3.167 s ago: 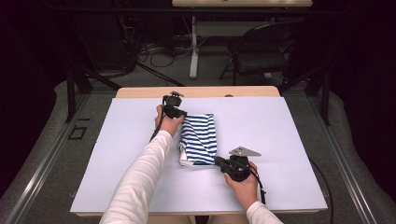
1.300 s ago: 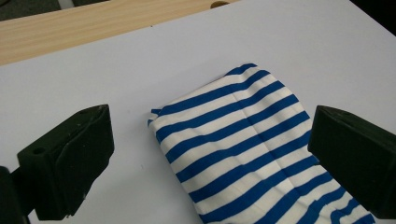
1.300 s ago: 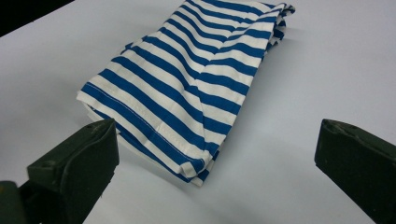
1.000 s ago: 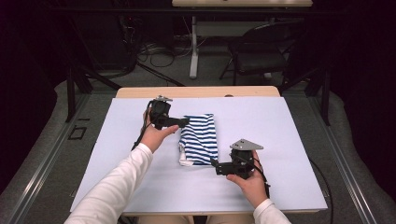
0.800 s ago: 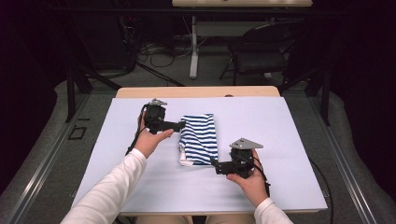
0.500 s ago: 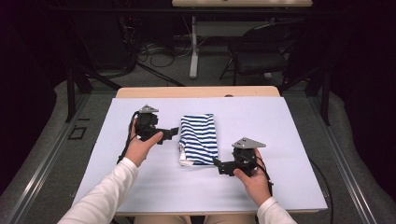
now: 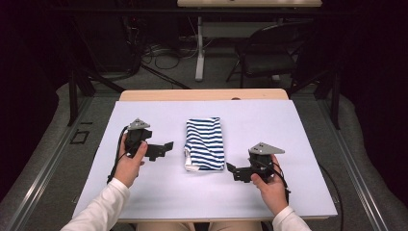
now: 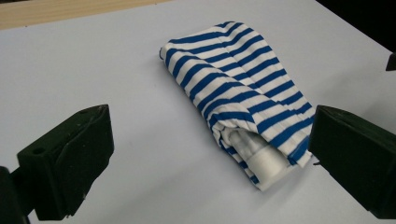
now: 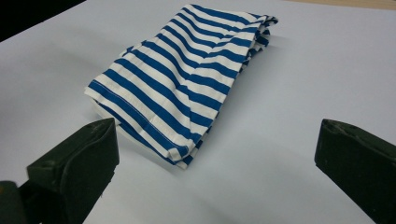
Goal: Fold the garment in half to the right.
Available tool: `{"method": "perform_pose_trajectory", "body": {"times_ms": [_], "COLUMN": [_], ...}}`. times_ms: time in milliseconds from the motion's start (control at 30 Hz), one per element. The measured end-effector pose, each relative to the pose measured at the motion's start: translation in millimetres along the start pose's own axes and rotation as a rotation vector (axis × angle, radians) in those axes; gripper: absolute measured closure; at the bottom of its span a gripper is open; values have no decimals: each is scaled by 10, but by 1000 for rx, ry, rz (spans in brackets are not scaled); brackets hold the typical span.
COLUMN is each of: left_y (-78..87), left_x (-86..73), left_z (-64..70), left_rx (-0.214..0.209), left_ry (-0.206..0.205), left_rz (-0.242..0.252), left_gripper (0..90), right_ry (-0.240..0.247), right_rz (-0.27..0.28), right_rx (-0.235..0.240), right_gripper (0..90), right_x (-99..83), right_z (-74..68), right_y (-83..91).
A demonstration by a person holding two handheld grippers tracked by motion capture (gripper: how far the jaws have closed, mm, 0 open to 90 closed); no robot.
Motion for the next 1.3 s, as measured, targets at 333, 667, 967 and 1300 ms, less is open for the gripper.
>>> {"method": "perform_pose_trajectory", "body": {"times_ms": [333, 667, 967, 1300], "left_y": [178, 151, 126, 135], "left_x": [-278, -574, -847, -975], "left_z": [-13, -61, -191, -306], "left_rx": [-16, -7, 23, 37], "left_ry": [-9, 10, 75, 108], "left_rz": [-3, -21, -3, 11], "left_gripper": [5, 5, 5, 5], "right_ry": [2, 3, 1, -25], "right_rz": [12, 12, 17, 36], "right_rx": [-34, -78, -109, -143], "right_gripper": [0, 0, 0, 0], "right_x": [-70, -182, -288, -367], "right_z": [81, 125, 171, 234], "right_y": [243, 372, 467, 531]}}
Point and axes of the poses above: each handheld gripper's, and its own axes: y roughly backward along the jaws, x roughly out of its top, z roughly to its right, the point moved 2 cm from there along -y, roughly forward along the jaws, and after that the axes turned 15 degrees about x, right-handed, at the moved point
